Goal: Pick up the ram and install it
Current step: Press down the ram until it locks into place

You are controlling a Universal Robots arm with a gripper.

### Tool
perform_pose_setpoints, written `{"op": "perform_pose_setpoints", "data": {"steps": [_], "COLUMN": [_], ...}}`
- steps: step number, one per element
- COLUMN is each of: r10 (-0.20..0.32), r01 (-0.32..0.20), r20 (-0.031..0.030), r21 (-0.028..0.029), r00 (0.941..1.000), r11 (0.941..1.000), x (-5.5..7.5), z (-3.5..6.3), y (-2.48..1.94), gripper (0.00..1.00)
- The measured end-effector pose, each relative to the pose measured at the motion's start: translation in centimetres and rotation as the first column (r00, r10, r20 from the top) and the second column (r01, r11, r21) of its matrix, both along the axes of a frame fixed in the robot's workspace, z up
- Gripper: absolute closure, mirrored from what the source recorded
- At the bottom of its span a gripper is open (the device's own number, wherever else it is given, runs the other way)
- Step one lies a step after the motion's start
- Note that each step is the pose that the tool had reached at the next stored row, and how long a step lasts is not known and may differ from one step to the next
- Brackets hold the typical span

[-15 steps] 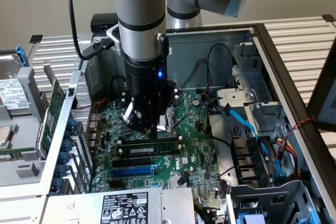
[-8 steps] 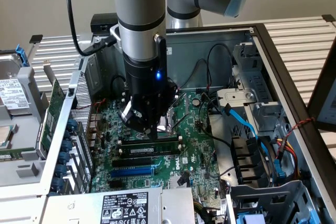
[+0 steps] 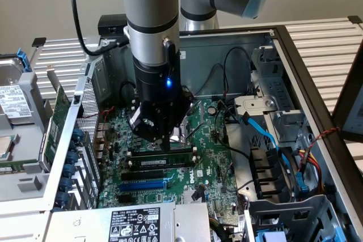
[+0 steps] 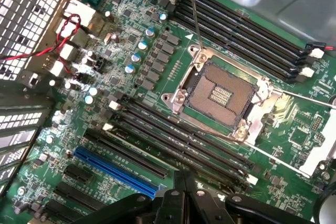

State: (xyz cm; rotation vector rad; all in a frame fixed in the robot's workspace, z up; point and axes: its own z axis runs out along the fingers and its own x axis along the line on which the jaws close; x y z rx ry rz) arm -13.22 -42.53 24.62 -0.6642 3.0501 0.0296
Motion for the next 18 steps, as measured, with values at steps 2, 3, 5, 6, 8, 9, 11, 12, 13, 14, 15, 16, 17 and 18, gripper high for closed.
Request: {"op": "perform_pose_setpoints", "data": {"steps": [2, 3, 5, 6, 8, 9, 11, 12, 13, 14, 15, 16, 17, 18], "r10": [-0.031, -0.045, -0.077, -0.092, -0.122, -0.137, -0.165, -0.178, -0.191, -0.203, -0.215, -0.226, -0.236, -0.246], "r01": [0.031, 0.045, 0.077, 0.092, 0.122, 0.137, 0.165, 0.178, 0.191, 0.203, 0.215, 0.226, 0.236, 0.246], "r20": [0.0001, 0.0000, 0.0000, 0.0001, 0.0001, 0.0000, 0.0001, 0.0001, 0.0002, 0.0003, 0.0006, 0.0010, 0.0016, 0.0024], "r21": [0.0001, 0.0000, 0.0000, 0.0001, 0.0001, 0.0001, 0.0001, -0.0001, -0.0003, -0.0009, -0.0021, -0.0040, -0.0067, -0.0096], "r00": [0.9995, 0.9990, 0.9971, 0.9958, 0.9925, 0.9906, 0.9863, 0.9840, 0.9815, 0.9791, 0.9767, 0.9742, 0.9718, 0.9692], "r11": [0.9995, 0.9990, 0.9971, 0.9958, 0.9925, 0.9906, 0.9863, 0.9840, 0.9815, 0.9791, 0.9767, 0.9742, 0.9718, 0.9692], "x": [0.00, 0.00, 0.00, 0.00, 0.00, 0.00, 0.00, 0.00, 0.00, 0.01, 0.01, 0.00, 0.00, 0.00], "z": [0.00, 0.00, 0.00, 0.00, -0.01, 0.00, 0.00, 0.00, -0.01, -0.01, -0.01, -0.01, 0.00, 0.00], "y": [0.00, 0.00, 0.00, 0.00, 0.00, 0.00, 0.00, 0.00, 0.00, 0.00, 0.01, 0.01, 0.00, 0.00], "gripper": [0.89, 0.89, 0.89, 0.89, 0.89, 0.89, 0.89, 0.89, 0.89, 0.89, 0.89, 0.89, 0.89, 0.89]}}
